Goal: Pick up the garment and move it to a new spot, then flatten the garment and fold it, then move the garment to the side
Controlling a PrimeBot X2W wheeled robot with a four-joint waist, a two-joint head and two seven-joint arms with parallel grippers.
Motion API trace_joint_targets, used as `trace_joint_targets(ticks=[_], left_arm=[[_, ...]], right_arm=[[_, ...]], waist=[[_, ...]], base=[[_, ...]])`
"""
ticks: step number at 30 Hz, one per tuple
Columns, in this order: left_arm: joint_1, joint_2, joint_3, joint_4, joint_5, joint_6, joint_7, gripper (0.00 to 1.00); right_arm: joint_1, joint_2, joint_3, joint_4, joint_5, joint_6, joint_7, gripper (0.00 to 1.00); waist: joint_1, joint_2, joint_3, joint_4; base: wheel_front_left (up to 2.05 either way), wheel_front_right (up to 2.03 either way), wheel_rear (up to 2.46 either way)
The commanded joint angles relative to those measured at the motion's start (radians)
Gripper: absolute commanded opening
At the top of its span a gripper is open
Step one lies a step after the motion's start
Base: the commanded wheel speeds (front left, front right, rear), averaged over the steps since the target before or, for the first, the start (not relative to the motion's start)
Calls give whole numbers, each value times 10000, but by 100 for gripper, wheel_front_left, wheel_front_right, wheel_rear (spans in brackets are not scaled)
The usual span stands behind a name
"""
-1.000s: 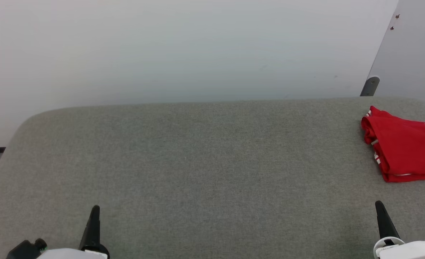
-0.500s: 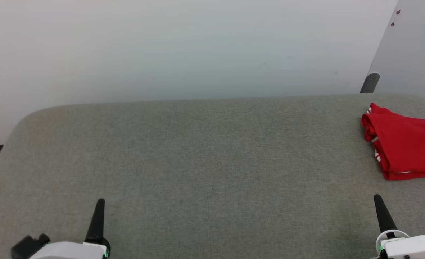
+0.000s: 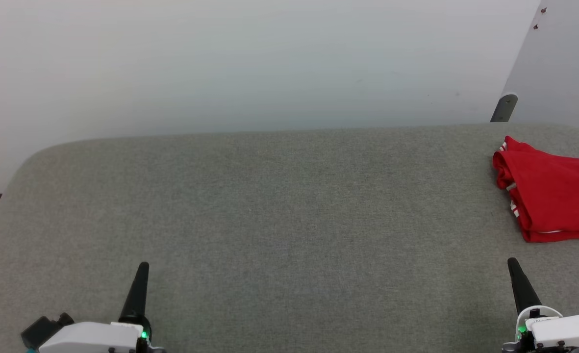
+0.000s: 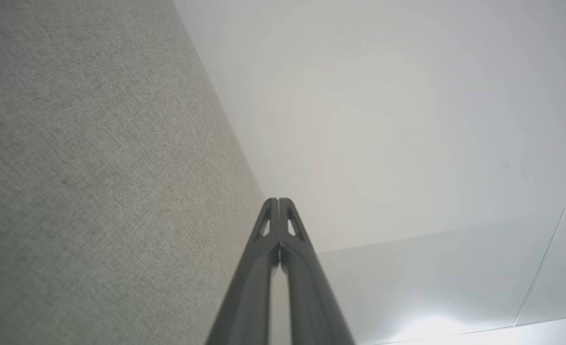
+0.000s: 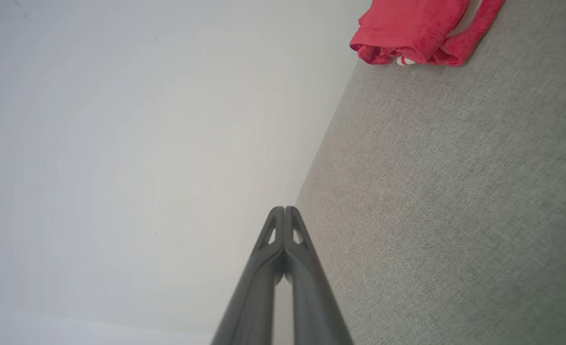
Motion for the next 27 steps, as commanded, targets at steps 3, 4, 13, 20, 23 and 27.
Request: trace_joint_targets(ticks=[3, 4, 13, 20, 23, 27], left_arm=[[-254, -18, 22, -24, -437, -80, 124, 0], [-270, -30, 22, -22, -523, -81, 135, 0], [-397, -107, 21, 24, -1119, -87, 304, 0], [-493, -169, 20, 56, -1605, -74, 449, 0], [-547, -190, 20, 68, -1822, -76, 508, 0], [-602, -227, 18, 87, -2095, -79, 574, 0]], right_arm=[[-253, 20, -35, -68, 482, 1, 123, 0], [-256, 24, -36, -67, 559, 1, 143, 0], [-349, 39, -44, -56, 1232, 1, 322, 0], [-439, 54, -49, -48, 1769, 1, 448, 0], [-465, 61, -54, -45, 2013, 0, 508, 0], [-512, 70, -57, -41, 2300, 0, 581, 0]], waist=[[0, 0, 35, -8], [0, 0, 44, -10], [0, 0, 111, -25], [0, 0, 170, -39], [0, 0, 195, -44], [0, 0, 229, -52]], base=[[0, 0, 0], [0, 0, 0], [0, 0, 0], [0, 0, 0], [0, 0, 0], [0, 0, 0]])
